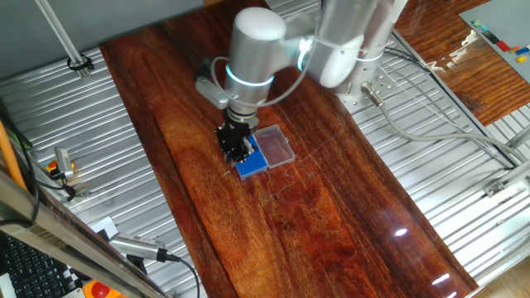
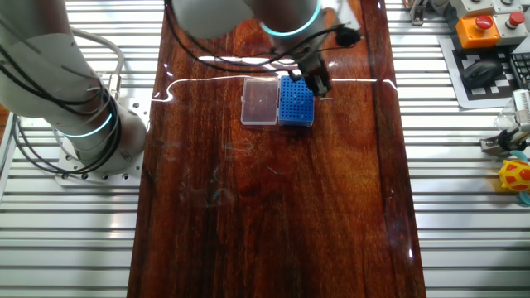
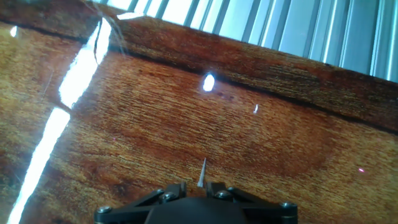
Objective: Insert a small pipette tip into the holder for small pipette tips
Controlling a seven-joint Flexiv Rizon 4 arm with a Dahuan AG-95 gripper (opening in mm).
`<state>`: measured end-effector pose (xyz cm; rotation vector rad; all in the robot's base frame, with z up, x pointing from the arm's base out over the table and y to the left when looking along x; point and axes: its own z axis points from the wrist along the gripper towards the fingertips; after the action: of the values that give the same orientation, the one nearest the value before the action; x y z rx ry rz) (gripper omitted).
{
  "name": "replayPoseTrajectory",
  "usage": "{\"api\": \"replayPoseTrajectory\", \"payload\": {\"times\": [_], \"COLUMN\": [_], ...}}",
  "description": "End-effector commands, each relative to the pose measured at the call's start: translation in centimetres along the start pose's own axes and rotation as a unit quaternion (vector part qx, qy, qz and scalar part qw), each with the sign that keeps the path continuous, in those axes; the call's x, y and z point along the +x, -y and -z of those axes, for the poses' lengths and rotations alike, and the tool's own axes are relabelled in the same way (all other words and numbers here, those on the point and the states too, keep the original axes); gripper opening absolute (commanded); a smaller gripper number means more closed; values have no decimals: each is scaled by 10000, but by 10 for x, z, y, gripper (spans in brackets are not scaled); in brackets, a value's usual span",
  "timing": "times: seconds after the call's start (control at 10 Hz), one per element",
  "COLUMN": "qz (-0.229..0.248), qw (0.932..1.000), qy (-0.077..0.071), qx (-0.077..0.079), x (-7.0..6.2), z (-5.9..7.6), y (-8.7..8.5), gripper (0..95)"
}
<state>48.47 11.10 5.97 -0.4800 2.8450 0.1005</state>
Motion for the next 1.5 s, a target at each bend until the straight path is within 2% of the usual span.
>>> {"api": "replayPoseTrajectory", "payload": {"times": [0.1, 0.3, 0.5, 0.6, 0.7, 0.8, 1.0, 1.1, 1.2, 1.5], "qz": [-20, 43, 84, 79, 83, 184, 285, 313, 371, 489], "qw": [9991, 9980, 9971, 9955, 9948, 9943, 9937, 9932, 9918, 9907], "qy": [-392, -599, -721, -905, -986, -1040, -1083, -1117, -1218, -1259], "qx": [-137, -171, -245, -266, -248, -149, -109, -106, -128, -169], "x": [-4, -3, -3, -3, -3, -3, -3, -3, -3, -3], "z": [1, 2, 2, 2, 2, 2, 2, 2, 2, 2], "y": [2, 9, 9, 9, 9, 9, 9, 9, 9, 9], "gripper": [0, 0, 0, 0, 0, 0, 0, 0, 0, 0]}}
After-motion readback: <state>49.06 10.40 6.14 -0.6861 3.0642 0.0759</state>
